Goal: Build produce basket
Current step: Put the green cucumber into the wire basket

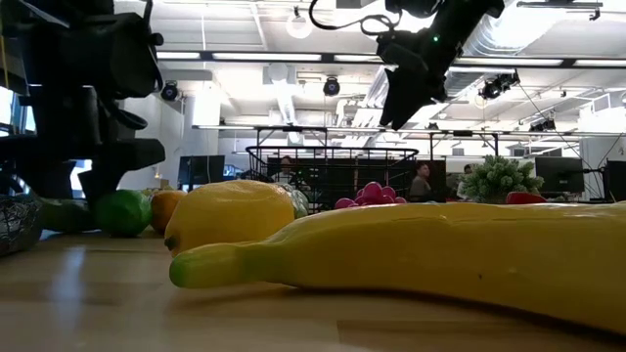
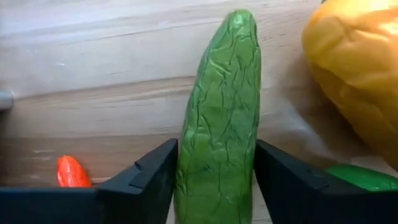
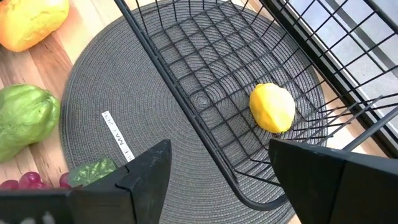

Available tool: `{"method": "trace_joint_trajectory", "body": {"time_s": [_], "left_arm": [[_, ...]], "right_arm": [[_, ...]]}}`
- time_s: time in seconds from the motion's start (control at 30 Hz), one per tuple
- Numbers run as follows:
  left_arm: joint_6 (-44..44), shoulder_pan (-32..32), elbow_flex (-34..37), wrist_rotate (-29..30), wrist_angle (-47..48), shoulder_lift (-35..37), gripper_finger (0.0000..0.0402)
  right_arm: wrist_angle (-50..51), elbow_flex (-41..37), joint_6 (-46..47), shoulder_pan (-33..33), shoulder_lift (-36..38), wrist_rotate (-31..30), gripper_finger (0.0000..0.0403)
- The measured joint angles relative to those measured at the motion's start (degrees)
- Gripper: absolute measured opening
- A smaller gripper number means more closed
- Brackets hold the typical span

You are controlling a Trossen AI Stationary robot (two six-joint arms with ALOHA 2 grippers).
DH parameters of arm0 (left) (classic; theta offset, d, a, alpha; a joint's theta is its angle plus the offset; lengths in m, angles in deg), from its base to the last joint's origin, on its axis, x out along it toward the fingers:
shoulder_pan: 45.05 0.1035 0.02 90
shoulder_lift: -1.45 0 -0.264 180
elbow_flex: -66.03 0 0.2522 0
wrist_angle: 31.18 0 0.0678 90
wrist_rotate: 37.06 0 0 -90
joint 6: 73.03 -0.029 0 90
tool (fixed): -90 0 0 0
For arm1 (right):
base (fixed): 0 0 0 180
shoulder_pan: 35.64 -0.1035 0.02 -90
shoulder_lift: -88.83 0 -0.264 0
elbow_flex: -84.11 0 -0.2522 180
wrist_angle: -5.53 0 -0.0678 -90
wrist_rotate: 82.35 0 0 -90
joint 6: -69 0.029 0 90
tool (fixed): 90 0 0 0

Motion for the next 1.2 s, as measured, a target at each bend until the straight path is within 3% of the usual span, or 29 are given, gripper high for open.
{"method": "trace_joint_trajectory", "body": {"time_s": [0.37,0.7,0.93,1.2], "left_arm": [[0.1,0.0,-0.4,-0.3,-1.3,1.6,0.0126],[-0.4,0.7,-6.7,11.1,1.0,9.6,0.0122],[-7.5,4.7,-11.8,18.6,1.2,13.1,0.0121],[-24.5,11.7,-18.9,23.3,-2.0,13.6,0.012]], "right_arm": [[0.0,0.0,-1.1,0.0,0.0,-2.8,0.0252],[-0.2,0.0,-1.1,0.3,0.0,-4.6,0.0252],[-1.7,0.0,-1.0,1.9,0.0,-3.7,0.0252],[-5.9,0.0,0.5,3.8,0.0,0.4,0.0252]]}}
